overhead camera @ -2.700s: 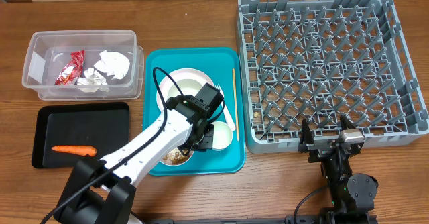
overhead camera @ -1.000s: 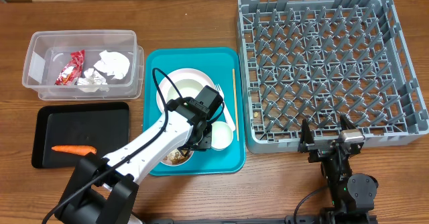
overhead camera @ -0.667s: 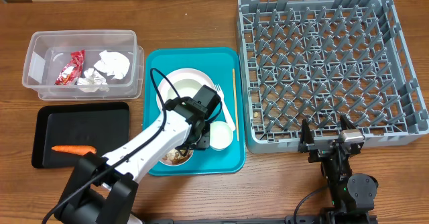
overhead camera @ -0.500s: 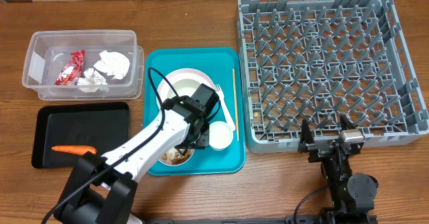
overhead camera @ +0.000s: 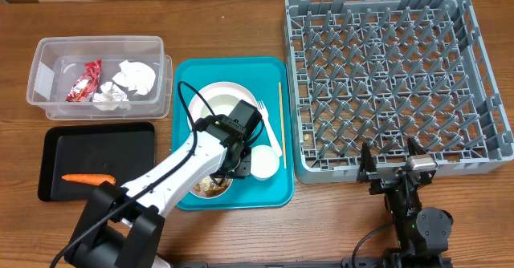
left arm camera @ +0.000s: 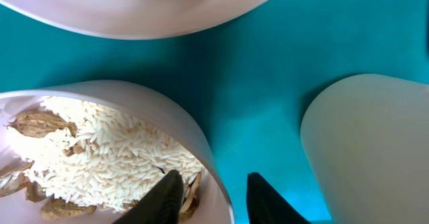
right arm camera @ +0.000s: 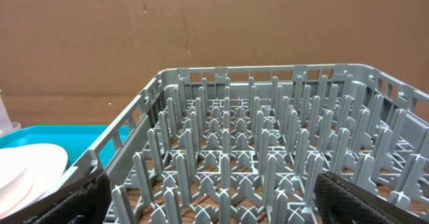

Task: Sort waste into correct bins and load items into the dishwasher
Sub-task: 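Close the left gripper on the pink rice bowl rim, then lift the rice bowl and carry it left toward the black tray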

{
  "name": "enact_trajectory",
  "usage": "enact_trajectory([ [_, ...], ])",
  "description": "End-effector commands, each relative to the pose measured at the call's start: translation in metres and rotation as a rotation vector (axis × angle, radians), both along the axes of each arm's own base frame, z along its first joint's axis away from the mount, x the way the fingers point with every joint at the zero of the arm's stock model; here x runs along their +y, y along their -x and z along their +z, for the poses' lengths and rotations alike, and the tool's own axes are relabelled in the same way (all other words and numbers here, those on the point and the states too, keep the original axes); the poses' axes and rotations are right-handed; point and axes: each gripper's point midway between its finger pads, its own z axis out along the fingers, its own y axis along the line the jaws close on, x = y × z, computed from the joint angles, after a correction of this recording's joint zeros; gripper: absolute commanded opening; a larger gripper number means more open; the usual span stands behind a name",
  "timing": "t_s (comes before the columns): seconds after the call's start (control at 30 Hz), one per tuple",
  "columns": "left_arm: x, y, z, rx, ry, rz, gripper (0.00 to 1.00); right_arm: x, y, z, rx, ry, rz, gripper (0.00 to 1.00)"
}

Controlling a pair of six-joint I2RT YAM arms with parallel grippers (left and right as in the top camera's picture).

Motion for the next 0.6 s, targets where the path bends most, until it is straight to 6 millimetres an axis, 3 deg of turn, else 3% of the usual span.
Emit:
enact_trajectory([
  [0.0, 0.0024, 0.0047, -0.0072, 0.025, -0.002, -0.007, 0.39, -0.0005, -0.0001, -0.0016, -0.005, 0.001, -0.003, 1.0],
  [0.37, 0.0034, 0.0047, -0.0115, 0.038, -0.005, -0.005, 0.43, -0.0005, -0.0001, -0.0016, -0.005, 0.001, -0.003, 1.0],
  [0.57, 0.0067, 0.0032, -0.0133, 0.06, 0.019, 0.015, 0.38, -0.0005, -0.0001, -0.0016, -0.005, 0.001, -0.003, 1.0],
])
